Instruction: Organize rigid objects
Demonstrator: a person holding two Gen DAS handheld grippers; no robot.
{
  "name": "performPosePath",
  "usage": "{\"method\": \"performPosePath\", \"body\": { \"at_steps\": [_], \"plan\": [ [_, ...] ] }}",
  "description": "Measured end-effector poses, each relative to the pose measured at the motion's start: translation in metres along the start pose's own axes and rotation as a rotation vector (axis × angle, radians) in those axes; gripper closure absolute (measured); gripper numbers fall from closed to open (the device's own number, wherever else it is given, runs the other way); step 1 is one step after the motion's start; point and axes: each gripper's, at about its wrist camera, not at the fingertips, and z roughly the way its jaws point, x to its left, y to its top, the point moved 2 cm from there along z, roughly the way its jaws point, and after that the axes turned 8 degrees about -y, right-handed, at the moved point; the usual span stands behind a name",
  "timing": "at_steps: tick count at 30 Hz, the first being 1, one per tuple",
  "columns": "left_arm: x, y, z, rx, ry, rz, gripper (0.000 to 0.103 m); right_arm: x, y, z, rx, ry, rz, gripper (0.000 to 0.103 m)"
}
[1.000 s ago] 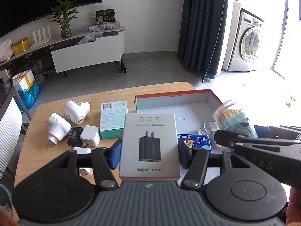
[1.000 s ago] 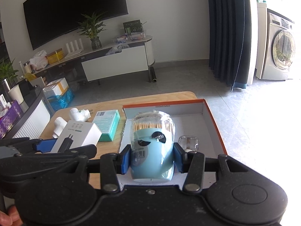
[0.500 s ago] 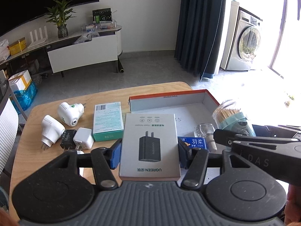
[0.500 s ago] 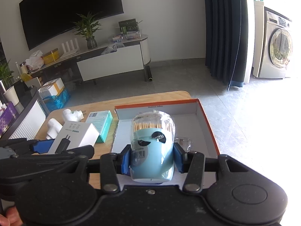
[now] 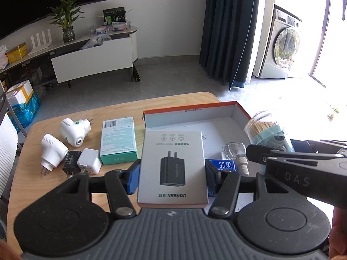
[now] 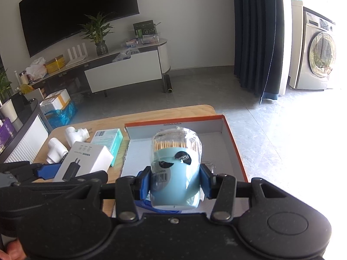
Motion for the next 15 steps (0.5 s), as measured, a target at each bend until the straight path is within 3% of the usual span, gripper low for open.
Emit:
{"method": "performPosePath", "body": {
  "at_steps": [15],
  "plan": [
    [-0.001, 0.004, 0.009, 0.006, -0.003, -0.002, 0.044, -0.005, 0.004, 0.011, 0.01, -0.01, -0.005, 0.047]
  ]
}}
